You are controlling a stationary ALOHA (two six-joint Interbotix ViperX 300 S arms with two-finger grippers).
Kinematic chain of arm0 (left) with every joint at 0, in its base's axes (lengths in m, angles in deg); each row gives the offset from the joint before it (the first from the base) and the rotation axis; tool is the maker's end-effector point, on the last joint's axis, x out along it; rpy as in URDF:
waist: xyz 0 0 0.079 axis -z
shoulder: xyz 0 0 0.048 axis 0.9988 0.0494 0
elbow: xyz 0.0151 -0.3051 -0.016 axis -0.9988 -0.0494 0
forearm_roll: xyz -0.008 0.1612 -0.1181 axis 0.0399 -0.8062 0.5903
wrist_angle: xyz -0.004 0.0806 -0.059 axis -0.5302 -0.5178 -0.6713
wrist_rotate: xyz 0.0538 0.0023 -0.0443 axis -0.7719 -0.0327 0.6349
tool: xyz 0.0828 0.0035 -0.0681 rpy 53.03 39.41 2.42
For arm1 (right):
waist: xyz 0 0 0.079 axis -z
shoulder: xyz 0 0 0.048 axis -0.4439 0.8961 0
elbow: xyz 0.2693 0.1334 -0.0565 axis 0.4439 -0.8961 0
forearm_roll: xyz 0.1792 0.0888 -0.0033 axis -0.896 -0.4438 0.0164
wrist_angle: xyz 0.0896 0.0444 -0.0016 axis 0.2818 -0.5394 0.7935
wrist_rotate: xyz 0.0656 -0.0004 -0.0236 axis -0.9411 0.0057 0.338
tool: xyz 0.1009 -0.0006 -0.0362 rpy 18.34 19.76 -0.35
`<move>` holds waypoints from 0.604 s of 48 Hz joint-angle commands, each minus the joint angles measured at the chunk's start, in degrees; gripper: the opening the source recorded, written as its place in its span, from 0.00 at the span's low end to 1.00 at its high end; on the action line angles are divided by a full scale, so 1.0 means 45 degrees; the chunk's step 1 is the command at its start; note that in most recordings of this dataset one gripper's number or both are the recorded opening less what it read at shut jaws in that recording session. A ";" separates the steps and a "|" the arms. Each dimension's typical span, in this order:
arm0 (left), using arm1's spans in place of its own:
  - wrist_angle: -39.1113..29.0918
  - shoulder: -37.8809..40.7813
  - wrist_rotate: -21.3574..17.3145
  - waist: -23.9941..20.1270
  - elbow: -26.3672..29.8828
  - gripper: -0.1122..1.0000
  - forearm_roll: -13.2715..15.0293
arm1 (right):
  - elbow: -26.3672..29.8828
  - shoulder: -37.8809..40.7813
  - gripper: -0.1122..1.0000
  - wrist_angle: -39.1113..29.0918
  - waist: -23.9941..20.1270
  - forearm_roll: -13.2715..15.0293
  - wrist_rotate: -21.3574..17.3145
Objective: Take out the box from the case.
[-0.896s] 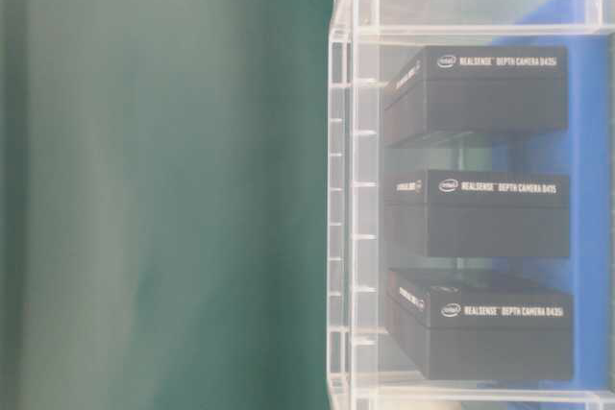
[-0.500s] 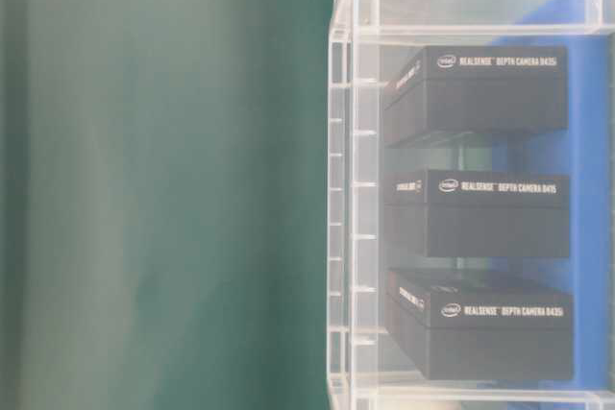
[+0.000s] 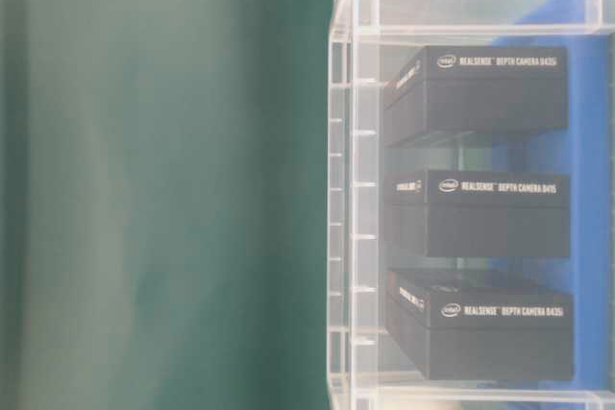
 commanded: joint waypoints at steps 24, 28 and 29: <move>-0.5195 0.1016 0.1426 0.0430 0.2188 0.11 0.0000 | 0.1602 0.0313 0.10 -0.4961 0.0000 -0.0020 -0.0605; -0.6738 0.1113 0.2090 0.0430 0.2227 0.11 0.0000 | 0.1836 0.0527 0.10 -0.6641 0.0000 0.0000 -0.0977; -0.7070 0.1133 0.2227 0.0430 0.2246 0.11 0.0000 | 0.1914 0.0586 0.10 -0.6992 0.0000 0.0000 -0.1113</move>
